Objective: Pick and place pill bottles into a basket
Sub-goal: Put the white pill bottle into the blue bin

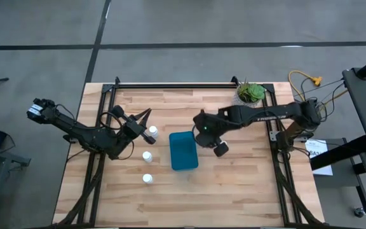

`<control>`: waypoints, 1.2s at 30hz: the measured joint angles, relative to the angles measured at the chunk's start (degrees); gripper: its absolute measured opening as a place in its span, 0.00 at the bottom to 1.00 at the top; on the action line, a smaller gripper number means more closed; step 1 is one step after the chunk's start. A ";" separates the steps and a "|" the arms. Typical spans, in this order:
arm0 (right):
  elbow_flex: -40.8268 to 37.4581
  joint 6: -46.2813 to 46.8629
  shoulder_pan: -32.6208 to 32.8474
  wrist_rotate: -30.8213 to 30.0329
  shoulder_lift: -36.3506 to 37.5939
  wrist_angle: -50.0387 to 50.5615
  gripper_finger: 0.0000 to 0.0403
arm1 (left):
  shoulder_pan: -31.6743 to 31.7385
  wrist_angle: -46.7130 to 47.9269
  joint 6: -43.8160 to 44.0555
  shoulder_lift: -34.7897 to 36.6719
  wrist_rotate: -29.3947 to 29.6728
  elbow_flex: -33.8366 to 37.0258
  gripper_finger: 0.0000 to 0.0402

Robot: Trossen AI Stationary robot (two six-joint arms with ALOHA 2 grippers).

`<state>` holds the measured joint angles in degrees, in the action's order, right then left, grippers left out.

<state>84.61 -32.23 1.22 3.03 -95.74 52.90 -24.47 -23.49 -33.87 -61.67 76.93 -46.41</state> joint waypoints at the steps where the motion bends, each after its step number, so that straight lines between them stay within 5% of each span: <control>1: -0.19 -0.54 -0.73 0.04 -0.01 -0.59 0.37 | 0.00 0.00 -0.02 0.00 0.00 0.00 0.00; 22: 12.61 -4.92 -4.83 3.48 -17.23 0.39 0.37 | 0.02 0.00 -1.46 0.00 0.00 0.00 0.00; 36: 13.28 -8.07 -5.35 3.51 -24.12 -1.97 0.37 | 0.02 -0.01 -1.44 0.00 -0.02 0.00 0.00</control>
<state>97.89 -40.30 -4.14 6.54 -119.87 50.92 -24.45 -23.50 -35.31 -61.67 76.90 -46.41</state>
